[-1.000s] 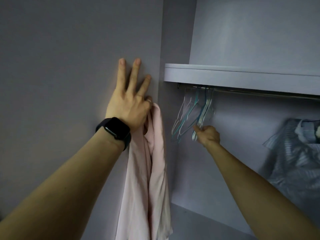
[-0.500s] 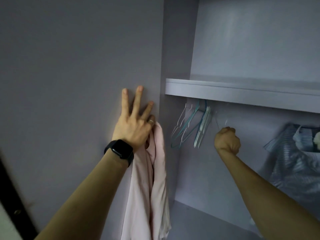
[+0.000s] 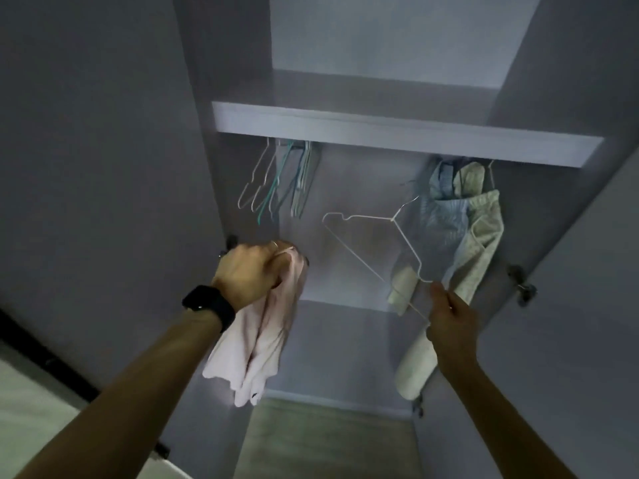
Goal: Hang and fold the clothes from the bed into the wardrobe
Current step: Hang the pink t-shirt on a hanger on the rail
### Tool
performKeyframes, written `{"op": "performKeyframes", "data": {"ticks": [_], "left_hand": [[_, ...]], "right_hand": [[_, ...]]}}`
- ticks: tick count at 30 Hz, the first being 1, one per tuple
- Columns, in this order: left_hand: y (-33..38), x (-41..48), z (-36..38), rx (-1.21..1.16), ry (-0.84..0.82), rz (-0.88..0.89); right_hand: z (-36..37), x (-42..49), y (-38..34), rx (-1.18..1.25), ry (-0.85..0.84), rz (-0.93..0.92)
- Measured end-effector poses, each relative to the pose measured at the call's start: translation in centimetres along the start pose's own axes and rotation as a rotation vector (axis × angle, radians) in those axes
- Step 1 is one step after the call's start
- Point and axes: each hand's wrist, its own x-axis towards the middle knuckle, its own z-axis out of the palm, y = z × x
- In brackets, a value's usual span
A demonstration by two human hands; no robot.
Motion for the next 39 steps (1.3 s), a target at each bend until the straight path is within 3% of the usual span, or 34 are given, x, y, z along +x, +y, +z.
{"op": "performKeyframes", "data": {"ticks": [4, 10, 17, 19, 23, 26, 34, 37, 39], "left_hand": [[4.8, -3.0, 5.0, -0.313, -0.079, 0.099], [8.0, -4.4, 9.9, -0.352, -0.161, 0.168], [10.9, -5.9, 12.5, -0.195, -0.199, 0.289], [11.7, -6.4, 13.1, -0.189, -0.153, 0.291], [12.6, -6.9, 13.2, -0.148, -0.13, 0.337], [13.5, -6.8, 13.1, -0.092, -0.194, 0.383], [15.8, -7.4, 14.0, 0.006, -0.346, 0.441], [15.7, -6.4, 14.5, -0.016, -0.36, 0.37], [15.6, -5.5, 14.3, -0.075, -0.324, 0.287]], "right_hand": [[-5.0, -4.3, 1.7, 0.196, -0.067, 0.121], [-9.4, -7.0, 5.5, 0.371, -0.313, 0.255], [-14.2, -4.3, 7.5, -0.018, -0.433, 0.142], [-14.8, -2.6, 7.7, -0.191, -0.553, 0.121], [-15.0, 0.6, 8.3, -0.128, -0.903, 0.385], [-14.2, 3.0, 8.5, -0.038, -1.035, 0.544], [-10.0, 7.0, 5.9, 0.434, -0.755, 0.657], [-8.7, 7.6, 3.9, 0.372, -0.742, 0.625], [-8.2, 7.3, 2.9, 0.234, -0.672, 0.495]]}}
